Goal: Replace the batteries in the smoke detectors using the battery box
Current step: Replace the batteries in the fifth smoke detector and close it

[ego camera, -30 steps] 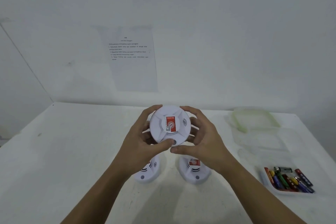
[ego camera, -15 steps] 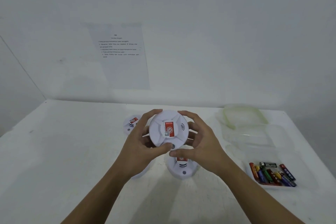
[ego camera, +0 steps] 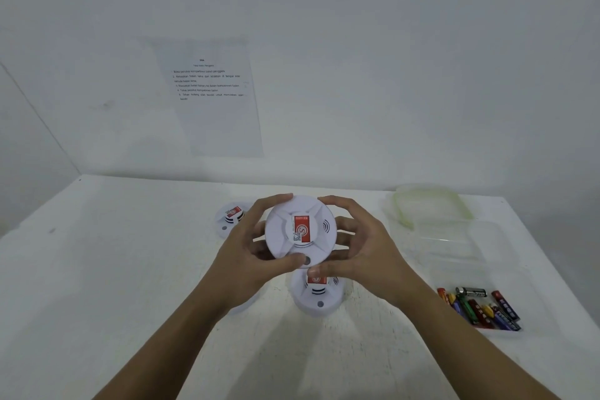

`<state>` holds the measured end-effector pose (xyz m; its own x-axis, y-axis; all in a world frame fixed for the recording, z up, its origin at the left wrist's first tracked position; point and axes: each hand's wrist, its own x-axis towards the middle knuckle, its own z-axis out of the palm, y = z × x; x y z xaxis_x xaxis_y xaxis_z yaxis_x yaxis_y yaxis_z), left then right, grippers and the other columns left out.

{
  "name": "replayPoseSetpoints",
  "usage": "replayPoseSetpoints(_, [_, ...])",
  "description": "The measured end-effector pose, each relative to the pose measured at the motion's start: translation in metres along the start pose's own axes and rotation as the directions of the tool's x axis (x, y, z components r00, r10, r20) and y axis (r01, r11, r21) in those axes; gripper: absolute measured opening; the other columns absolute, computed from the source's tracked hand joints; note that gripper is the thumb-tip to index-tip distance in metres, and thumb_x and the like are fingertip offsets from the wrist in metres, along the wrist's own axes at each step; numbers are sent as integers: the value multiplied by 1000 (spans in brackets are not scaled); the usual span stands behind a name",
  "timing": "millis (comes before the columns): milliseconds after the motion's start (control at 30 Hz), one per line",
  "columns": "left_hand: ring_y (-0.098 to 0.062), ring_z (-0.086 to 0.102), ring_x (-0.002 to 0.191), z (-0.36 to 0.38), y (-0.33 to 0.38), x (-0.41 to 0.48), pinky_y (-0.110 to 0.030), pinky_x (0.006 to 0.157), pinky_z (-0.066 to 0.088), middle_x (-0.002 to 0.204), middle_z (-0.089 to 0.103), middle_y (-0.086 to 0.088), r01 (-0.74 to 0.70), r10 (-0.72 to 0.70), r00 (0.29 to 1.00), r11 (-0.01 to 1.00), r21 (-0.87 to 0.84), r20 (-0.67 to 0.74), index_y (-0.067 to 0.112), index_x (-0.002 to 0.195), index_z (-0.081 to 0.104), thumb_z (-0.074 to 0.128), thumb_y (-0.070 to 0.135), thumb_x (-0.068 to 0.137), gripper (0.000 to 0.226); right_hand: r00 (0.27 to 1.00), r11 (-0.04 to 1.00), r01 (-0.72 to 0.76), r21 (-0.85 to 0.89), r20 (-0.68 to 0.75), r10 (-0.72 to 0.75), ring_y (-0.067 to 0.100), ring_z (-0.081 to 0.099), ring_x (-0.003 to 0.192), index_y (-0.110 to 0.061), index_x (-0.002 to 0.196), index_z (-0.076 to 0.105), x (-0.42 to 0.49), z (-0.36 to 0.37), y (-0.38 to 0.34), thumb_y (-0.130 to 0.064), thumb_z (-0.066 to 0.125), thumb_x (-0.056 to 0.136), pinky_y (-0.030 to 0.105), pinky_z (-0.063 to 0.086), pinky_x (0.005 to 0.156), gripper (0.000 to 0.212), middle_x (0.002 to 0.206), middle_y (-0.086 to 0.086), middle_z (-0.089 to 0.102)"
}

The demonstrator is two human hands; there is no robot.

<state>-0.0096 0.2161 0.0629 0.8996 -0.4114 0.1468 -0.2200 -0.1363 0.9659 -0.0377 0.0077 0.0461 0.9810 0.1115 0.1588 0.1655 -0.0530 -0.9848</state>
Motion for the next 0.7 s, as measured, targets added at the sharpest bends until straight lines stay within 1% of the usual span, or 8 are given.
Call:
replayPoseSetpoints(233, [-15, 68, 111, 0, 3, 1, -29, 80, 61, 120, 70, 11, -30, 30, 999, 1000, -5, -22, 32, 134, 53, 85, 2, 72, 75, 1000, 1000, 24, 5, -3, -24, 28, 72, 102, -34, 135, 54, 1, 0, -3, 7, 91, 61, 51, 61, 83, 93, 113, 6, 72])
replayPoseSetpoints(367, [-13, 69, 109, -1, 3, 3, -26, 76, 61, 117, 70, 14, -40, 40, 999, 999, -5, -10, 32, 133, 53, 84, -1, 73, 75, 1000, 1000, 26, 7, -4, -26, 29, 72, 102, -33, 135, 55, 3, 0, -3, 7, 92, 60, 52, 61, 82, 92, 114, 7, 72])
replayPoseSetpoints(567, [-15, 70, 107, -2, 1, 6, -27, 75, 61, 115, 71, 12, -44, 44, 999, 999, 19, -19, 32, 131, 54, 84, -3, 73, 75, 999, 999, 36, -11, -7, -36, 28, 72, 102, -33, 133, 56, 6, 1, -2, 6, 92, 59, 50, 62, 80, 92, 112, 6, 72])
replayPoseSetpoints(700, [-14, 70, 106, -3, 0, 7, -27, 74, 61, 112, 71, 14, -44, 45, 999, 999, 31, -28, 33, 130, 55, 85, -4, 72, 75, 999, 999, 41, -14, -17, -42, 30, 71, 101, -35, 132, 57, 8, 2, -1, 4, 94, 57, 52, 62, 80, 93, 112, 7, 71])
